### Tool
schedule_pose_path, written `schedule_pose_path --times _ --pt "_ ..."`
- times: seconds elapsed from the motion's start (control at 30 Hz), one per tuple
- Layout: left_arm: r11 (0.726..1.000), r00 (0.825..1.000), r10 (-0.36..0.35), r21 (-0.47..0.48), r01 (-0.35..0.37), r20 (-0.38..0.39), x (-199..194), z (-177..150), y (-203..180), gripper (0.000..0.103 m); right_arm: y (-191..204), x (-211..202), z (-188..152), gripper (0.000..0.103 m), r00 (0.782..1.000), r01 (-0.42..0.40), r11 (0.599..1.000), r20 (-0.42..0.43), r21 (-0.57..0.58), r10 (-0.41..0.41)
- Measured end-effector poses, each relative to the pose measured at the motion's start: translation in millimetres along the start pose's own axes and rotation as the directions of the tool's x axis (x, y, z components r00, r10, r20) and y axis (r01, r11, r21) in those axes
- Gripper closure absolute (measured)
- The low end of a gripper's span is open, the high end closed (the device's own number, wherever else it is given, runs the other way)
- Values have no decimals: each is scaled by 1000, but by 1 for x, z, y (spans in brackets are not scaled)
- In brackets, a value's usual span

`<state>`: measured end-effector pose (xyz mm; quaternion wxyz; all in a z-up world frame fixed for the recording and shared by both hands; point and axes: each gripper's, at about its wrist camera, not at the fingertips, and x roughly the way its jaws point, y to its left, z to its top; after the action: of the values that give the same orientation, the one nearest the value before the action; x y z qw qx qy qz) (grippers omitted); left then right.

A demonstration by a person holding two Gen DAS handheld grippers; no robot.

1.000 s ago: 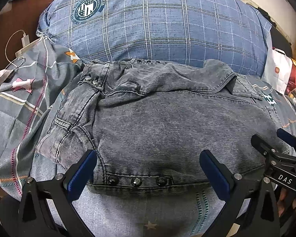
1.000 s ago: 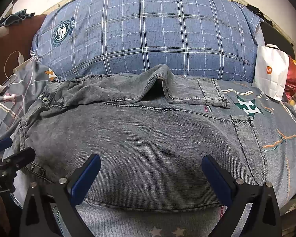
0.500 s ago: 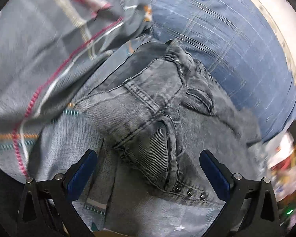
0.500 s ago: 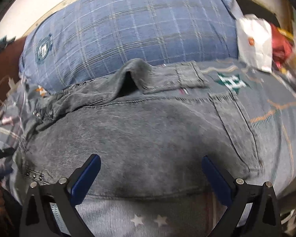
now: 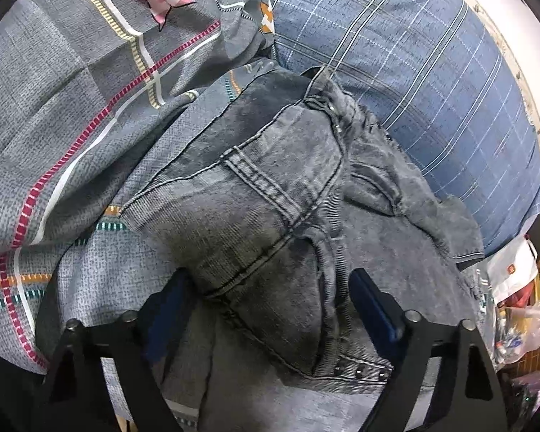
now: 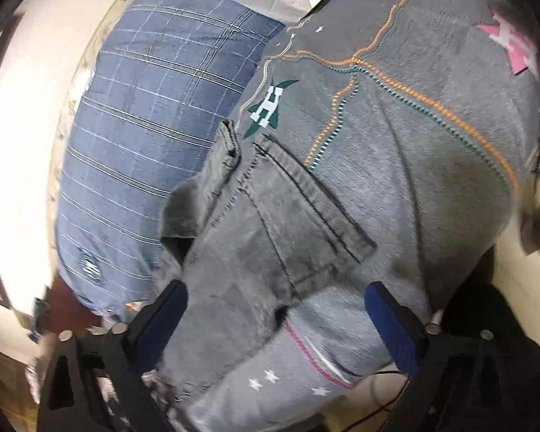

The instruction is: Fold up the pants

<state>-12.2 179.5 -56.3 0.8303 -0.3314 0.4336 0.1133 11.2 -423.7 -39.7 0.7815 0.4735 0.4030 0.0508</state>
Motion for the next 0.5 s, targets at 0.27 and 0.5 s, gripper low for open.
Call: schedule_pose_path --times 0.27,0.5 --pt "1000 1000 3 20 -3 12 2 2 5 17 -30 35 6 32 1000 28 975 -1 219 -28" --pt "998 999 17 65 -18 28 7 2 2 17 13 36 25 95 974 225 974 33 -4 -224"
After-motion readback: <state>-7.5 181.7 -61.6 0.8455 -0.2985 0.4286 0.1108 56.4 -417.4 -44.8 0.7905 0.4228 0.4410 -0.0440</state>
